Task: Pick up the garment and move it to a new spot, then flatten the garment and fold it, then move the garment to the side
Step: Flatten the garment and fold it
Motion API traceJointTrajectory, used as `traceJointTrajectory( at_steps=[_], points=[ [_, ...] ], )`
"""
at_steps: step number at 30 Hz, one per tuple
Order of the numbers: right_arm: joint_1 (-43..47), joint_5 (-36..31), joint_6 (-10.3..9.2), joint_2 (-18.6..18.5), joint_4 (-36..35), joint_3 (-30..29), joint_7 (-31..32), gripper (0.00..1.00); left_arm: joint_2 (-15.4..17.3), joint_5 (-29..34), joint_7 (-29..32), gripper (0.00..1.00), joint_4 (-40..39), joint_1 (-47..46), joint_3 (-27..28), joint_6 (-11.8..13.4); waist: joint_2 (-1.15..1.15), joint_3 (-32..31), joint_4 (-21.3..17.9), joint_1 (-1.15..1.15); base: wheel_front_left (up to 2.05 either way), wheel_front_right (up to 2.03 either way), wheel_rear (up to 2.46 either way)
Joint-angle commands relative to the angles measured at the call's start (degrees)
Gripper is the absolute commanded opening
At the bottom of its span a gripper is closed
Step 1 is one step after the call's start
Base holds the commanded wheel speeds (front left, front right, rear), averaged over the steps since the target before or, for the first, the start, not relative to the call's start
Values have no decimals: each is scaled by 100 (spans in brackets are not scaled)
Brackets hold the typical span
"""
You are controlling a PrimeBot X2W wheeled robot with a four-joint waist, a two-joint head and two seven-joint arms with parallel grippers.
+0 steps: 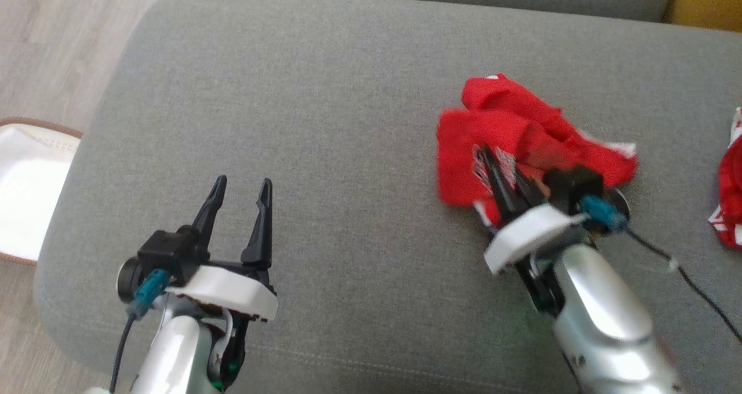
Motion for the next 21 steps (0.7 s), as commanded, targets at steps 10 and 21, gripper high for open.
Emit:
traceJointTrajectory(
  at_steps=[10,21],
  points=[
    [-1545,1357,19,15,-464,821,-430,0,-9,45,-69,100,-129,-71,232,-6,0,-322,65,0,0,0,0],
    [-728,1771,19,15,256,208,-381,0,-14,16,-69,100,-203,29,328,11,0,-213,-184,0,0,0,0]
  ],
)
